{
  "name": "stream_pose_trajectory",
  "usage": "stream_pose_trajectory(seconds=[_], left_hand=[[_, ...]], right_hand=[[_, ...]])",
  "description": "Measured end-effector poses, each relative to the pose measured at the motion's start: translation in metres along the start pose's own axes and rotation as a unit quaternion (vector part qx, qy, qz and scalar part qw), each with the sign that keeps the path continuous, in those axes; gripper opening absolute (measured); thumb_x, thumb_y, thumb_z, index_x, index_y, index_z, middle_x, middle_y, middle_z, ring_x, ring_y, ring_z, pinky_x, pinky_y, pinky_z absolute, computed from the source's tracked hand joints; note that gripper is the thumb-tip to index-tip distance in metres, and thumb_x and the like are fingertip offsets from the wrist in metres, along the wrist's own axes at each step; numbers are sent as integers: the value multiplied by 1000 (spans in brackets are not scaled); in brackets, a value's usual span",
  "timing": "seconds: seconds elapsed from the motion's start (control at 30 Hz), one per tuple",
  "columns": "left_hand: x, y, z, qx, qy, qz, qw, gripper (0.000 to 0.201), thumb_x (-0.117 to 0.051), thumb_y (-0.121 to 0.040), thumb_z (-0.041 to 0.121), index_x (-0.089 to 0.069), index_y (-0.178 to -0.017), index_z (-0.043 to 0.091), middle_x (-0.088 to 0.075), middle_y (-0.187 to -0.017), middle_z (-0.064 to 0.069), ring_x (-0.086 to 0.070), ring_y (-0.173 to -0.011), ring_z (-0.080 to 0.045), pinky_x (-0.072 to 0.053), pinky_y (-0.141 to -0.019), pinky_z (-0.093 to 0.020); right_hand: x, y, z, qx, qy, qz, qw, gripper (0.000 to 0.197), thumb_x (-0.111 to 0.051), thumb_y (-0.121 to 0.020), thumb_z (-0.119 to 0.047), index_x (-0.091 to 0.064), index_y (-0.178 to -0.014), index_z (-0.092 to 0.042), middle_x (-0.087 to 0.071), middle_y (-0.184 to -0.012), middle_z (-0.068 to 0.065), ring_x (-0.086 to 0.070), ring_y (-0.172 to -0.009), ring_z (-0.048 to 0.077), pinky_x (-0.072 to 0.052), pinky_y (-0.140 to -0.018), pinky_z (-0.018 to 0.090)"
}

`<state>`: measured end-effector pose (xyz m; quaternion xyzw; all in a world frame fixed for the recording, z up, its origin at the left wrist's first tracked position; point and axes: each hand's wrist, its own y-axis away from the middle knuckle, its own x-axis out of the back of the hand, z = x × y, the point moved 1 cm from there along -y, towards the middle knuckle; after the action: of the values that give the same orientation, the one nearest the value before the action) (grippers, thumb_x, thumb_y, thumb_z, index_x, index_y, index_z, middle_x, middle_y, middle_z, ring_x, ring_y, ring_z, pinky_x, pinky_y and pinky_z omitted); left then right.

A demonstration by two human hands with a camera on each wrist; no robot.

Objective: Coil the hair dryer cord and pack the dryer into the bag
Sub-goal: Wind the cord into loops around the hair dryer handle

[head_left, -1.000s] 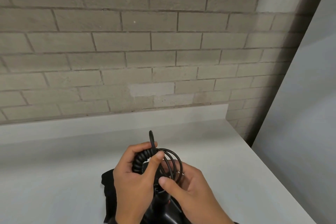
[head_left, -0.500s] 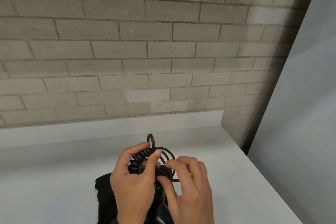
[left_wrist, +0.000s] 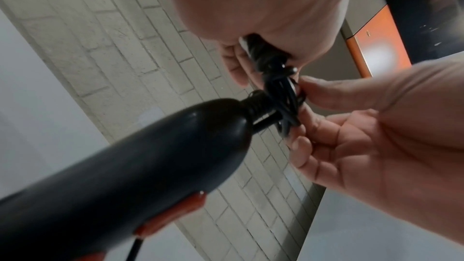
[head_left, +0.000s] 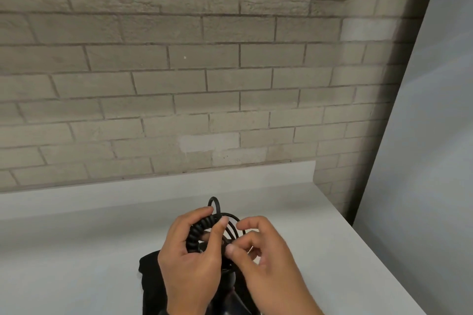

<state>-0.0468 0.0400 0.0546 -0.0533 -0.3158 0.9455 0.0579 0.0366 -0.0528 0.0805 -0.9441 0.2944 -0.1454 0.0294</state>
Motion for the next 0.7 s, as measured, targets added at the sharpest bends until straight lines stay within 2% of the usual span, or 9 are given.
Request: stream_pose_trajectory(seconds=[0.1,0.17,0.23,0.3,0.4,0.47,0.53,0.63,0.7], left_hand=[[4,-2,-1,-2,6,-10,1000,27,-80,-69,29,-69,-90,42,-71,-82,-1,-69,-63,-20,-58,-59,-27],[8,-6,-5,-9,8,-17,1000,28,-79,-69,27,-70,-90,43,-71,-83,-3,-69,-63,-22,-59,-61,-26],[11,-10,-7,-21,4,-36,999,27,-79,-69,26,-70,-91,40,-71,-84,-3,-69,-65,-23,-60,-64,-31],[12,-10,-8,-24,-7,-57,998,26,-78,-70,27,-70,-92,37,-71,-86,-1,-67,-67,-22,-60,-65,-37],[12,-11,-10,-13,-10,-92,996,30,-76,-73,26,-69,-98,41,-69,-92,5,-66,-72,-18,-60,-69,-40],[13,-15,-10,-45,-29,-139,989,43,-73,-78,23,-66,-114,45,-66,-96,8,-65,-84,-16,-56,-72,-25],[16,-21,-11,-76,-62,-180,979,44,-71,-85,22,-65,-121,46,-62,-99,9,-62,-92,-16,-49,-72,-13],[18,-25,-11,-85,-79,-200,973,28,-68,-88,26,-70,-110,44,-63,-99,10,-62,-92,-16,-47,-70,-12],[17,-25,-10,-87,-92,-195,973,18,-68,-90,29,-69,-107,37,-63,-98,11,-62,-85,-14,-46,-69,-11]], right_hand=[[18,-4,-7,-72,-147,-47,985,19,-63,-91,-12,-51,-106,-16,-69,-71,2,-59,-71,18,-48,-79,27],[33,-6,-10,-113,-274,-67,953,15,-59,-92,-6,-48,-103,-7,-61,-68,8,-57,-67,24,-49,-75,34],[48,-6,-18,-151,-375,-94,910,13,-58,-89,-5,-48,-96,-7,-52,-66,9,-52,-55,22,-49,-61,32],[58,-7,-20,-192,-452,-113,864,10,-59,-88,-8,-48,-89,-10,-47,-64,7,-39,-40,13,-41,-44,25],[65,-7,-13,-206,-505,-137,827,19,-72,-85,-11,-54,-91,-8,-51,-70,8,-28,-33,4,-28,-34,17],[68,-3,-10,-171,-499,-135,839,42,-84,-67,-6,-60,-102,0,-59,-79,15,-32,-35,6,-31,-36,18],[69,2,-5,-108,-496,-146,849,69,-89,-56,1,-57,-117,4,-63,-90,23,-43,-43,14,-41,-43,25],[64,6,4,-9,-466,-145,873,83,-90,-54,-1,-50,-127,0,-65,-106,29,-61,-67,29,-54,-63,35],[53,7,16,27,-420,-101,902,86,-94,-53,-10,-51,-127,-3,-67,-107,26,-66,-81,31,-55,-73,35]])
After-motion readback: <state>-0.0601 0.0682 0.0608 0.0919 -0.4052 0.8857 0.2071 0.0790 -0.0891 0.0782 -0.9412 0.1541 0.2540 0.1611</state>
